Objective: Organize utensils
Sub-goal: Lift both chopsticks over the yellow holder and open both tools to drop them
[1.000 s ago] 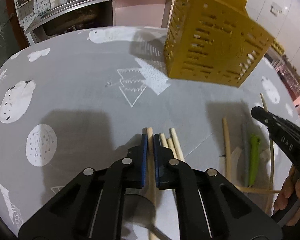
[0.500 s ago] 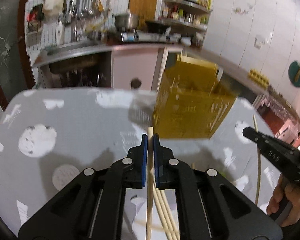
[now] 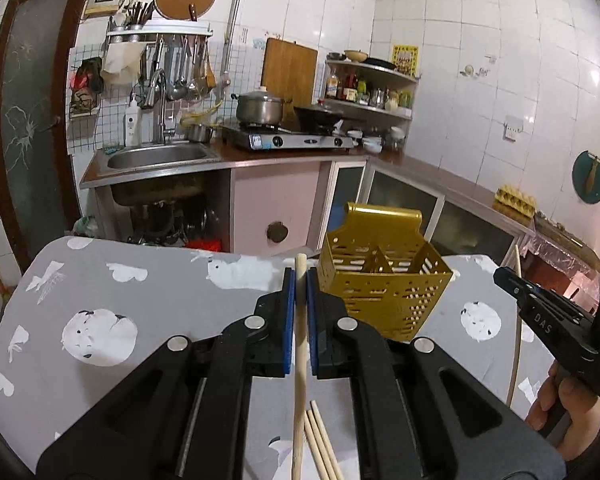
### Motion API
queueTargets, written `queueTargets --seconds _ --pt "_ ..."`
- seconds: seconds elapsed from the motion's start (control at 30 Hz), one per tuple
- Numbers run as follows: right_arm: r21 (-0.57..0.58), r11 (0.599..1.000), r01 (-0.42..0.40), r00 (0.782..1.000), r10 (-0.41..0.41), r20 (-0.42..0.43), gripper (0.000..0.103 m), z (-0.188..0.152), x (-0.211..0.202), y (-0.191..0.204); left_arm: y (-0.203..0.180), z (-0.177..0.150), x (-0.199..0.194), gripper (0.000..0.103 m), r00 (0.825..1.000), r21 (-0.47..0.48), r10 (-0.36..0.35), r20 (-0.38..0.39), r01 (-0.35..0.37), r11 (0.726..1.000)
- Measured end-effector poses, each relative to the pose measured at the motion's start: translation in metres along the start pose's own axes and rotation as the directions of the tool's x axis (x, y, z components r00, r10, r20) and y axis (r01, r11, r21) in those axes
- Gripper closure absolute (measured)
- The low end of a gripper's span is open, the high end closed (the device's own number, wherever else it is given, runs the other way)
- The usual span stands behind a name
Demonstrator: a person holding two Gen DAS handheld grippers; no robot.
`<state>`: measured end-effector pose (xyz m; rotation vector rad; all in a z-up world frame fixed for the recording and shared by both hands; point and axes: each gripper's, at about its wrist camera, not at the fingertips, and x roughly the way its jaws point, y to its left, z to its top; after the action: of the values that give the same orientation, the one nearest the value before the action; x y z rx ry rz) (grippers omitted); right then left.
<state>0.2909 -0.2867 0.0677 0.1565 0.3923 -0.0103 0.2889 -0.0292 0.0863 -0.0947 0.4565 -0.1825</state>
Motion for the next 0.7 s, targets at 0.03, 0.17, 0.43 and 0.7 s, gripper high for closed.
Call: queueTargets --seconds 0.03,0.17,0.43,0.7 --pt "-0.001 1.000 -0.004 1.000 0.004 0.018 0.097 0.002 -0.003 0.000 -0.002 0.002 -0.001 0.099 1.000 0.003 0.000 0.013 0.000 1.000" --pt "-0.004 1.000 -0.015 0.996 0.015 0.091 0.097 0.016 -0.012 0.001 -0.009 0.011 -0.004 0.099 0.998 0.016 -0.012 0.054 0.011 1.000" --pt "0.012 0.998 -0.062 0.973 0.058 0.223 0.097 0.069 -0.013 0.003 -0.030 0.073 -0.014 0.099 0.977 0.036 -0.069 0.199 0.064 0.997" --pt "0.011 0.984 -0.178 0.909 0.160 0.384 0.097 0.122 -0.002 0.015 -0.052 0.126 -0.010 0.099 0.923 0.068 -0.120 0.366 0.102 0.992"
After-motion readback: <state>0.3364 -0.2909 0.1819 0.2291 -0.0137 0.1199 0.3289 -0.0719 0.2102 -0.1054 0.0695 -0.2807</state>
